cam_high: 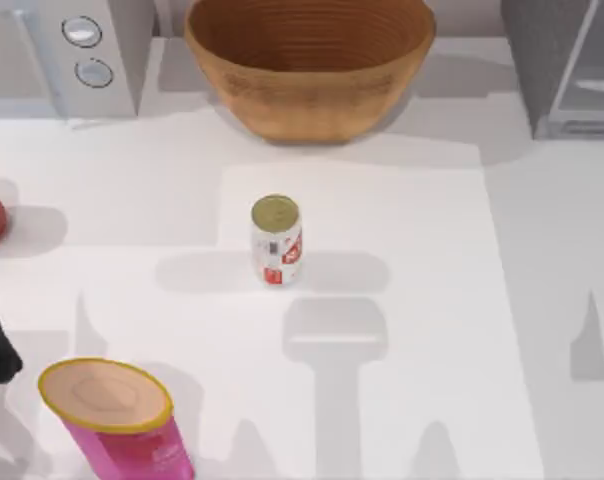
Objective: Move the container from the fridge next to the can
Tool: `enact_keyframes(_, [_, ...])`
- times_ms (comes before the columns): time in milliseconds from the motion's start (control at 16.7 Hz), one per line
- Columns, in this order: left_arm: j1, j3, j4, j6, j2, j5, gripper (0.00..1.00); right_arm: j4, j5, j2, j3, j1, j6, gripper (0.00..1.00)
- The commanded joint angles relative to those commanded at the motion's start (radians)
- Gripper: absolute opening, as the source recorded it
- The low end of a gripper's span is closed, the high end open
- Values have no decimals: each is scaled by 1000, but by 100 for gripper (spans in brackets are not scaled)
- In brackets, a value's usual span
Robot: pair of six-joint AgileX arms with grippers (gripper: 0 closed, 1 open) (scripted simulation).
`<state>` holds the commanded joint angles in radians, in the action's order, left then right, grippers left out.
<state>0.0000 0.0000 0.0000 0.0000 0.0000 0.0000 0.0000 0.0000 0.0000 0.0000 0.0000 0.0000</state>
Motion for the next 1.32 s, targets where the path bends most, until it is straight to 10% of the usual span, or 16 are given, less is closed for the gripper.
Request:
enact_keyframes(540, [0,0,0,0,0,0,100,204,-37,295,191,-50,2,100])
enact_keyframes(1320, [0,0,0,0,0,0,100,883,-181,1739,827,-207,10,100])
